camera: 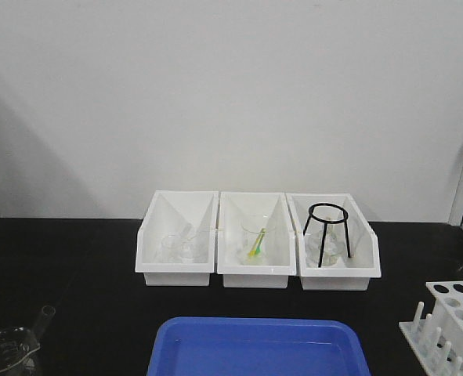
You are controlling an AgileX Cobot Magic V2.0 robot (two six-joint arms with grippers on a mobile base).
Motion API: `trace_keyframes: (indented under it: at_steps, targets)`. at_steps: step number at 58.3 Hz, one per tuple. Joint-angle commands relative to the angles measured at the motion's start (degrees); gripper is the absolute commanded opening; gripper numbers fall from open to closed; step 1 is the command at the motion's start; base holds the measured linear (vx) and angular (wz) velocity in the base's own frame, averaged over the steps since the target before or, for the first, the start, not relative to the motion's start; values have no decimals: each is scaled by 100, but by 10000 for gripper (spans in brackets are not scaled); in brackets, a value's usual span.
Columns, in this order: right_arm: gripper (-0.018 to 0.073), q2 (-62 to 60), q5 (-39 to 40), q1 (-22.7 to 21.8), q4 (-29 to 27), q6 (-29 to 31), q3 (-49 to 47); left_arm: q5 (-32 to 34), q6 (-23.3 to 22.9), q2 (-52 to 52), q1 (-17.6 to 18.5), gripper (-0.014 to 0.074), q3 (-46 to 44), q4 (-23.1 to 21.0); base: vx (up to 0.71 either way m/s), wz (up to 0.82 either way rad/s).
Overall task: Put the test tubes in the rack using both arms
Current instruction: 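Lower the open left gripper around the test tube in the beaker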
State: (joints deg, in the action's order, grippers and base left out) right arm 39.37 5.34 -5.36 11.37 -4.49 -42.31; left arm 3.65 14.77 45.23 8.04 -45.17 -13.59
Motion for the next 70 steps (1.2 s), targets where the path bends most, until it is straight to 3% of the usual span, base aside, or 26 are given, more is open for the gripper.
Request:
trace_keyframes:
  at_steps: [1, 13, 22, 29, 37, 46, 58, 63, 70]
  targets:
    - [-7, 161, 311, 11, 51, 46, -211, 476, -6, 76, -12, -17, -238, -59, 0, 0]
    - [23, 178, 154, 11, 36, -58, -211, 389, 13, 115, -12, 41, -238, -49, 0, 0]
    - [123, 178, 38, 11, 36, -58, -211, 235, 13, 115, -12, 170, -238, -47, 0, 0]
    - [273, 178, -34, 11, 36, -58, -211, 57, 13, 115, -12, 325, -238, -42, 0, 0]
    - [528, 178, -79, 11, 36, -147, -211, 31, 13, 122, -12, 497, -238, -42, 0, 0]
    - [707, 178, 134, 11, 56, -166, -211, 333, 13, 122, -12, 581, -238, -48, 0, 0]
    - [722, 178, 453, 11, 23, -291, -211, 672, -42, 122, -12, 582, -233, -95, 0, 0]
    - [706, 178, 400, 11, 28, -317, -211, 410, 18, 122, -12, 582, -218, -9, 0, 0]
    - [671, 207, 288, 11, 29, -317, -205, -133, 525, 206, -12, 582, -96, 517, 0, 0]
